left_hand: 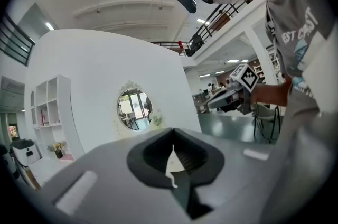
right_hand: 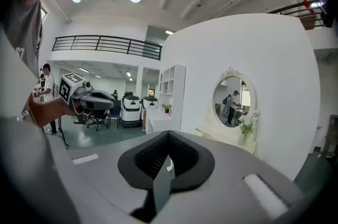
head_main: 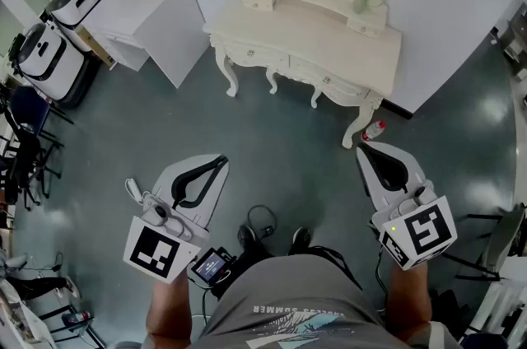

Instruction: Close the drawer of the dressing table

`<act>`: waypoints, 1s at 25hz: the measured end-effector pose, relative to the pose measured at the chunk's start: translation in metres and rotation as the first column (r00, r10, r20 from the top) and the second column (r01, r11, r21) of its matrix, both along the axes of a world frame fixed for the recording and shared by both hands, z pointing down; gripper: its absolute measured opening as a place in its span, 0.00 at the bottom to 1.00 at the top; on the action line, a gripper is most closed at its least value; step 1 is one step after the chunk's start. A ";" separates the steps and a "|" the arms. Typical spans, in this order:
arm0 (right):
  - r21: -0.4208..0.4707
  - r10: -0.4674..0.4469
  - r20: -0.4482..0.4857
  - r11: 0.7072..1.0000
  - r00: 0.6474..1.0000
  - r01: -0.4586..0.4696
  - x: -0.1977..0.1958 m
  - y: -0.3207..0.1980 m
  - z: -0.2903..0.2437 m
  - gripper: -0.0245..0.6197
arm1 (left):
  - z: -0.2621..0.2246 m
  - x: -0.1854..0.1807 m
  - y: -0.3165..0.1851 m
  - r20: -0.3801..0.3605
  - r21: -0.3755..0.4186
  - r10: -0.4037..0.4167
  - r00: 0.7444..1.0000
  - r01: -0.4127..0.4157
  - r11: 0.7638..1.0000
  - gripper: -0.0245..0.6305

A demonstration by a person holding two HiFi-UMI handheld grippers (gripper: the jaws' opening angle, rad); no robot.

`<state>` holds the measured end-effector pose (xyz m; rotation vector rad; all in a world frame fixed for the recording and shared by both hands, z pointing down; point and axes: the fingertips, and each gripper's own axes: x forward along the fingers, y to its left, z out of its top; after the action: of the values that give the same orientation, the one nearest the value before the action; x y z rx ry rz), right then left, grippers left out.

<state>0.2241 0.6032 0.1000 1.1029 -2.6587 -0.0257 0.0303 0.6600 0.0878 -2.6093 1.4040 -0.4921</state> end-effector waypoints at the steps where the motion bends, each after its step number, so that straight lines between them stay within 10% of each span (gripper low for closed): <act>1: 0.000 -0.002 0.000 1.000 1.000 0.002 0.002 -0.001 0.000 0.04 | 0.000 0.002 -0.001 -0.002 0.000 -0.003 1.000 0.003 1.000 0.04; 25: -0.025 -0.046 0.080 0.999 0.996 0.048 0.026 -0.057 0.011 0.04 | 0.007 0.032 -0.039 0.035 -0.008 -0.061 0.998 0.061 0.998 0.04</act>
<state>0.2502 0.5461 0.1107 1.0537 -2.7471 0.0454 0.0623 0.6213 0.0953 -2.5580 1.4778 -0.5505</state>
